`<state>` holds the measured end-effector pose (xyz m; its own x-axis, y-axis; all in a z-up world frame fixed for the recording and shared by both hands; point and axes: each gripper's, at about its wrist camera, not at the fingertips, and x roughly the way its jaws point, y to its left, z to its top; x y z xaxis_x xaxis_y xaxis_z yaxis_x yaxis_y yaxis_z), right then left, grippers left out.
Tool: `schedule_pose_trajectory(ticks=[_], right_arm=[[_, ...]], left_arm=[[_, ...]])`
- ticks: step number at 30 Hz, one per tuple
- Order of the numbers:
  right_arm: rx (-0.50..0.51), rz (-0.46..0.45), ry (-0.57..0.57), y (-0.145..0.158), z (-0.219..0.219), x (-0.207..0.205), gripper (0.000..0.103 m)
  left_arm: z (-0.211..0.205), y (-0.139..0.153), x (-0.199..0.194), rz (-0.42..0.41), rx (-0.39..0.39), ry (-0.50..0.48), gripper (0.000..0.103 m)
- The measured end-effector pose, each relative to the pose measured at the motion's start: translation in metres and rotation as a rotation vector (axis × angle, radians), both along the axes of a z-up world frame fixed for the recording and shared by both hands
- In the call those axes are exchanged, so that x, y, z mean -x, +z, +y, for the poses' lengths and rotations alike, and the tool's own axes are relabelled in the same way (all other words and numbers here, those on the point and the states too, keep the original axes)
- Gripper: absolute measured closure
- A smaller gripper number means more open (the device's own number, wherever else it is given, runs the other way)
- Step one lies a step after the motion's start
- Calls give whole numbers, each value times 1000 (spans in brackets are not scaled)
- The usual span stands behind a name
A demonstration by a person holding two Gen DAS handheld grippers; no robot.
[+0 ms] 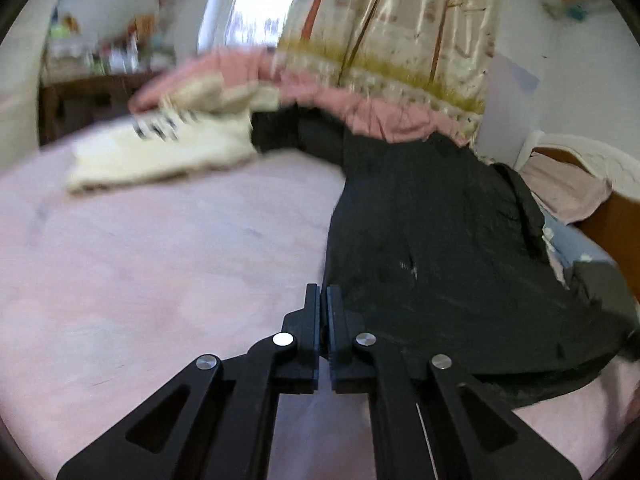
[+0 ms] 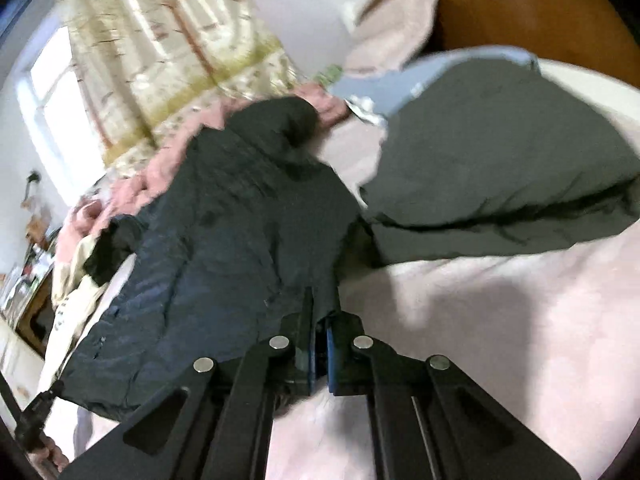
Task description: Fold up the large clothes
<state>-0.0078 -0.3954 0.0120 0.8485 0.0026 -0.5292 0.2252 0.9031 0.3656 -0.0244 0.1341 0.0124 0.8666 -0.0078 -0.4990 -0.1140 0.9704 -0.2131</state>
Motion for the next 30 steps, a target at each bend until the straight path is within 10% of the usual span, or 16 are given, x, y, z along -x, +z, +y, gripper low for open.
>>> schedule_pose_trajectory(ticks=[13, 19, 27, 30], right_arm=[[67, -108, -61, 61, 21, 105, 99], [257, -64, -138, 95, 26, 21, 99], [357, 162, -180, 2, 35, -96, 99], [298, 212, -154, -12, 26, -110, 97]], left_arm=[[4, 54, 67, 0, 47, 205, 100], [-11, 71, -53, 54, -90, 123, 99], [-9, -23, -146, 268, -312, 186, 103], [16, -40, -136, 233, -192, 145, 102]])
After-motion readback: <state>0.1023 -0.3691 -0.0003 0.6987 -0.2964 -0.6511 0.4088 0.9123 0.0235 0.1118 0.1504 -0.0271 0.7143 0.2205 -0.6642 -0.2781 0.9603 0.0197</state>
